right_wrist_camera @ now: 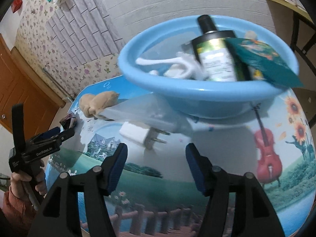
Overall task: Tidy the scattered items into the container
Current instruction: 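Move left tool to the wrapped snack while right tool moves toward the white charger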
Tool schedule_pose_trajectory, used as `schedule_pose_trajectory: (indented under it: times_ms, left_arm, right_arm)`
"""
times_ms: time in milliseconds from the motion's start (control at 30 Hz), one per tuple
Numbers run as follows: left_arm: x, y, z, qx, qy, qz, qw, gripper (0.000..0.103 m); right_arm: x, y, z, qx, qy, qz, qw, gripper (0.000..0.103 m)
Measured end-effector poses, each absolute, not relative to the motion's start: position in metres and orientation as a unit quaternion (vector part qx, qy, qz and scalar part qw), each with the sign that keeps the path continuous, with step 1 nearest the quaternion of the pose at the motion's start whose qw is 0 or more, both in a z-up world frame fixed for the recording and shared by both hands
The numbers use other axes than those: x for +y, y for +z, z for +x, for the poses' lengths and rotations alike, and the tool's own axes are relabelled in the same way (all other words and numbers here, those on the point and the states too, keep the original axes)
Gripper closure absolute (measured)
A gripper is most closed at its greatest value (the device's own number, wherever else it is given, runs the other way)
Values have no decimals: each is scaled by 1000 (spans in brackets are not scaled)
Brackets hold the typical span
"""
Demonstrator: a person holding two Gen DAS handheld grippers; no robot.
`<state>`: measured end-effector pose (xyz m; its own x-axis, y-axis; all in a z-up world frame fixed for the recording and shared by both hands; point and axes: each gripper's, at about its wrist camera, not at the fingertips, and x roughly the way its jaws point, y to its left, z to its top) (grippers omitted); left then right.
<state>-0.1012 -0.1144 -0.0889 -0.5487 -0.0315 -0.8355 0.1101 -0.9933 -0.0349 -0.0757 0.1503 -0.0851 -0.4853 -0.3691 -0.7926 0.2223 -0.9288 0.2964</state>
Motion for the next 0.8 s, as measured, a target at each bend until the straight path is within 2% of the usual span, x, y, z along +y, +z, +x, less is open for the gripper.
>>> schedule_pose_trajectory:
  times_ms: [33,100,200,300,433,500,567,600,733,800]
  left_arm:
    - [-114,-90,-103,39,-879,474,39,22]
    - [-115,-92,-108,34,-878,476,36,22]
    - [-116,-95,-113,26,-875,482,32,22]
    - [-118,-98,-118,26,-876,482,26,18]
    - [-120,-99,-122,24,-880,475,20,18]
    - [-119,-98,-121,22,-883,469,15,25]
    - [-117,-95,-118,19,-887,461,8,51]
    - [-116,-94,-116,18,-889,458,3,57]
    - [-112,-92,-112,17,-891,454,-11,68]
    - [-111,-91,-109,30,-889,456,-25,69]
  right_arm:
    - [145,-87,-78,-72,-858,479,172,35]
    - [140,-88,-80,-70,-858,479,170,31]
    - [130,-91,-87,-66,-859,481,164,30]
    - [120,-94,-93,-55,-859,485,154,25]
    - [108,-98,-101,-45,-860,488,145,25]
    - [103,-99,-103,-37,-860,489,144,25]
    - [99,-101,-105,-27,-860,489,144,25]
    - [97,-102,-105,-22,-859,490,145,25]
    - [92,-106,-106,-3,-863,486,141,25]
    - [92,-107,-106,3,-866,481,137,25]
